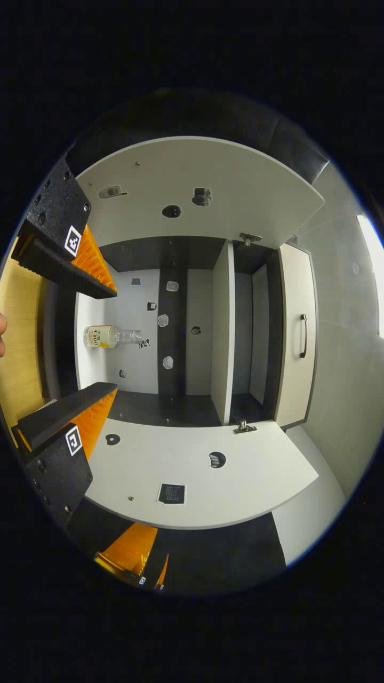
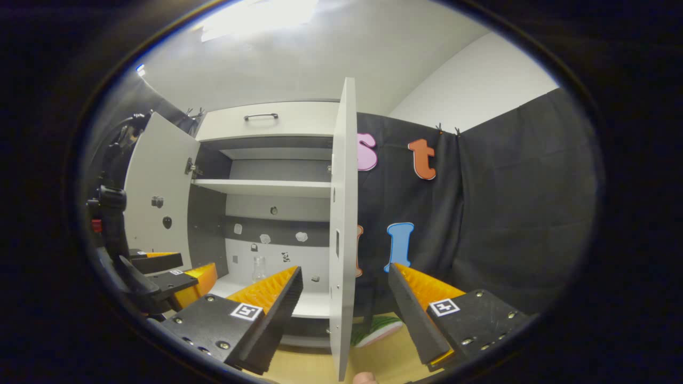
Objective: Grasp the bottle in the cabinet with the left hand and place it on the coaster, then close the right door with the right hand and the left door with the left hand.
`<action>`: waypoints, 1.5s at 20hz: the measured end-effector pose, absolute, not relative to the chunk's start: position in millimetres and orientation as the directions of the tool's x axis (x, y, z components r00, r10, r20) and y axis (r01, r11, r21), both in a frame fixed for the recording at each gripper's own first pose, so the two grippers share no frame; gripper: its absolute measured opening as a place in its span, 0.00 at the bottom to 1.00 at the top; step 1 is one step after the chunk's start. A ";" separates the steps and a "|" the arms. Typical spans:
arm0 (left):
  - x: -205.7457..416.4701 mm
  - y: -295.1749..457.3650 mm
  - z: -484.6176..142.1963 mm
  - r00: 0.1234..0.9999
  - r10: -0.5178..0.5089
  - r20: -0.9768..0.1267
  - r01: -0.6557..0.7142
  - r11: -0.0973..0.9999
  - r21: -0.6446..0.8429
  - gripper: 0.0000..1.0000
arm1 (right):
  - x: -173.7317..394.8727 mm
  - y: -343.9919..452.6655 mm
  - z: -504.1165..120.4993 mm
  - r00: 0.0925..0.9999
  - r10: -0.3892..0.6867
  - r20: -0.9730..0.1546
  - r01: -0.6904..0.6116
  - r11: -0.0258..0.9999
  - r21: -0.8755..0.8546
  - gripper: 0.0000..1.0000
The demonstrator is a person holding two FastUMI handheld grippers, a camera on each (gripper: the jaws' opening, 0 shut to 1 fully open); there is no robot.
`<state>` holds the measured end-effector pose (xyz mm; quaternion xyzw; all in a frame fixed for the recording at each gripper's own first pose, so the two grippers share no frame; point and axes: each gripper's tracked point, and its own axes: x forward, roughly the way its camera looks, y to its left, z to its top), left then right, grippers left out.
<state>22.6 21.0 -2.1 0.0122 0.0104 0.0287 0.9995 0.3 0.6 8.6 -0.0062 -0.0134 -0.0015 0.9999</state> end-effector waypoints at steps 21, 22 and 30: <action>234.9 54.6 -75.2 0.986 0.067 -0.152 -0.060 0.997 0.046 0.99 | 12.9 -34.3 -4.6 0.987 -0.161 0.011 0.161 0.984 -0.076 0.98; 241.6 54.4 -78.2 0.985 0.066 -0.159 -0.060 0.997 0.045 0.97 | 11.0 -36.1 -6.6 0.986 -0.167 0.009 0.168 0.983 -0.078 0.98; 286.7 57.9 -98.4 0.977 0.083 -0.196 -0.074 0.996 0.057 0.86 | -1.7 -59.9 -0.6 0.971 -0.237 0.034 0.239 0.967 -0.085 0.93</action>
